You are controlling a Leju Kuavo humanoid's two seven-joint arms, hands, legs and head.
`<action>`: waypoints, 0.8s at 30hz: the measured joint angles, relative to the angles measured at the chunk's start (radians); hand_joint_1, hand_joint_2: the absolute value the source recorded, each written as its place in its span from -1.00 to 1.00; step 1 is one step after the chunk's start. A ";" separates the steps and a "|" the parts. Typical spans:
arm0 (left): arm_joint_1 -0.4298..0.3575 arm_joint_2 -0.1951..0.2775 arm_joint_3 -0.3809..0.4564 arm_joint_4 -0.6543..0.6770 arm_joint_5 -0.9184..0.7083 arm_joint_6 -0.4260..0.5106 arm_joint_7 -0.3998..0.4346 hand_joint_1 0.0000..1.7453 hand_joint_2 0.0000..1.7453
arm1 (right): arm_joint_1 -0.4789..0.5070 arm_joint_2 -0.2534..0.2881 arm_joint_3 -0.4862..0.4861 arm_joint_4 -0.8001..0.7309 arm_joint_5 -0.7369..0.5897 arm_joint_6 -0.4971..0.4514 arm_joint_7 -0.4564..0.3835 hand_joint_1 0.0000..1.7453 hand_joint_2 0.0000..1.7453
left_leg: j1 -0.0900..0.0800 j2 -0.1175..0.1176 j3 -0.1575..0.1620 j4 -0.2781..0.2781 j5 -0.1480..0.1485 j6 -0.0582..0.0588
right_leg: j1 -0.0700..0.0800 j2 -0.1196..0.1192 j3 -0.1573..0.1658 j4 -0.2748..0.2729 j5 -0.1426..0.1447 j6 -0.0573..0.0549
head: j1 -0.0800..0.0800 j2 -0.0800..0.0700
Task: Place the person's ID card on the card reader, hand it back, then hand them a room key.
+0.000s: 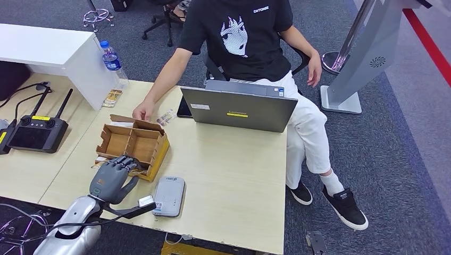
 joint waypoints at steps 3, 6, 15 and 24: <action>0.000 0.000 0.001 0.000 0.000 0.000 -0.003 0.90 1.00 | -0.001 0.000 -0.003 0.000 0.000 0.000 0.000 -1.00 1.00 | 0.000 0.000 0.000 0.000 0.000 0.000 | 0.000 0.000 0.000 0.000 0.000 0.000 | 0.000 0.000; 0.001 0.000 0.005 0.000 0.001 0.002 -0.004 0.87 1.00 | -0.002 0.000 -0.006 0.000 0.004 0.000 0.000 -1.00 1.00 | 0.000 0.000 0.000 0.000 0.000 0.000 | 0.000 0.000 0.000 0.000 0.000 0.000 | 0.000 0.000; 0.012 0.002 0.041 -0.050 0.023 0.093 -0.029 0.86 1.00 | -0.006 0.000 -0.010 0.000 0.018 0.000 0.000 -1.00 1.00 | 0.000 0.000 0.000 0.000 0.000 0.000 | 0.000 0.000 0.000 0.000 0.000 0.000 | 0.000 0.000; -0.046 0.017 0.099 -0.158 0.080 0.106 -0.064 0.93 1.00 | -0.015 0.001 -0.012 0.000 0.038 0.001 0.006 -1.00 1.00 | 0.000 -0.001 0.000 0.000 0.002 -0.001 | 0.000 -0.001 0.000 0.000 0.001 0.000 | 0.000 0.000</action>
